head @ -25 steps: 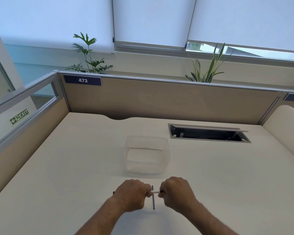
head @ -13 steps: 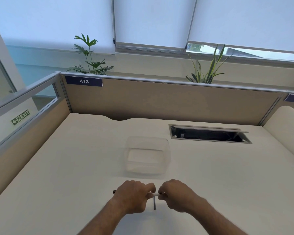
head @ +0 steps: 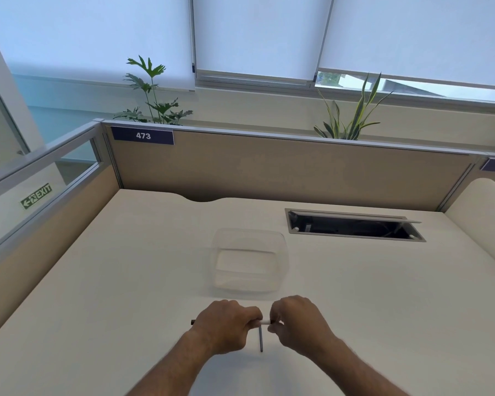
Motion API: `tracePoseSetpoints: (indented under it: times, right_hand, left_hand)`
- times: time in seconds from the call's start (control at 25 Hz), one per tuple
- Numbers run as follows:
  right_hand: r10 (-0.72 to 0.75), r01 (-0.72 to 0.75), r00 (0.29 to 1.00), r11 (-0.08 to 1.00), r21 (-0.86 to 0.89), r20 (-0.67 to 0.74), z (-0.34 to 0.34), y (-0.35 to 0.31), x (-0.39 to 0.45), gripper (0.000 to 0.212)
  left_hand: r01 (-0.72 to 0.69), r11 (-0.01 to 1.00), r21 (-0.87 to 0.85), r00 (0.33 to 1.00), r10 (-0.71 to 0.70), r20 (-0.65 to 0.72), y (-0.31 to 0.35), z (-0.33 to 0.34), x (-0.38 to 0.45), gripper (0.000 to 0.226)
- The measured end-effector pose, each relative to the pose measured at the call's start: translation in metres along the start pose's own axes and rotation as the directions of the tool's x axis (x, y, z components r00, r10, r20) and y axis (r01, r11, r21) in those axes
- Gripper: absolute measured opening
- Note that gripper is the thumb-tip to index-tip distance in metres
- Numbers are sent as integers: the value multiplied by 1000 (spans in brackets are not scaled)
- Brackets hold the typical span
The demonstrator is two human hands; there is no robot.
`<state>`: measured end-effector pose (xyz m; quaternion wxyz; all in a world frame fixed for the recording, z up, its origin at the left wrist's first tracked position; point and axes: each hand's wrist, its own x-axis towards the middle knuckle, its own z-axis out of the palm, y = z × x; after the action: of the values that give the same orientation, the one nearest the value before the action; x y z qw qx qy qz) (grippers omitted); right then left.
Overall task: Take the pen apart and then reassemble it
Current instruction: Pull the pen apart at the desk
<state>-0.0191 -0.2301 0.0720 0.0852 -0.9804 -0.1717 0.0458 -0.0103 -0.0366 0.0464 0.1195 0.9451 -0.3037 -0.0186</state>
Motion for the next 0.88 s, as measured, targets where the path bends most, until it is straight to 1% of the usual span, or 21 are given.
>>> tracePoseSetpoints:
  times: [0.08,0.16,0.24,0.4,0.48,0.6,0.68,0.72,0.8,0.88]
  right_hand:
    - [-8,4,998,998,58,66,-1,0,-1,21]
    - [-49,44,989,998,42,142,-1,-1,-1,17]
    - [-49,47,986,999,18,161,-1,0,0,16]
    - [-20,26,997,997,-71,78,1,0,0,16]
    - [-9,11,1000,996,-84,24,1,-2,-1,16]
    - [47,-47,997,999,-10,-54,1,-3,-1,14]
    - [72,-69,996,997,47,-61,0,-3,-1,14]
    - [68,-66,997,995,77,-31,-2,-2,-2,16]
    - [5,-14,997,993,117,75,-4,-1,-2,20]
    - [-61,47,984,995,87,169,-6,0,-2,16]
  left_hand:
    - [-2,1000,18,1000,2,1,0,-2,-1,21]
    - [-10,999,33,1000,10,10,0,-1,-2,19]
    - [-9,999,34,1000,9,14,1,1,-2,17]
    - [19,1000,-17,1000,-18,14,0,4,0,19]
    - [26,999,-33,1000,-26,11,0,4,1,21]
    - [31,999,-42,1000,-31,3,1,2,2,21]
    - [28,999,-33,1000,-27,5,0,2,2,20]
    - [24,999,-26,1000,-24,7,0,1,2,19]
    - [18,1000,-16,1000,-18,9,-2,1,2,19]
    - [8,1000,0,1000,-8,27,-1,2,2,17]
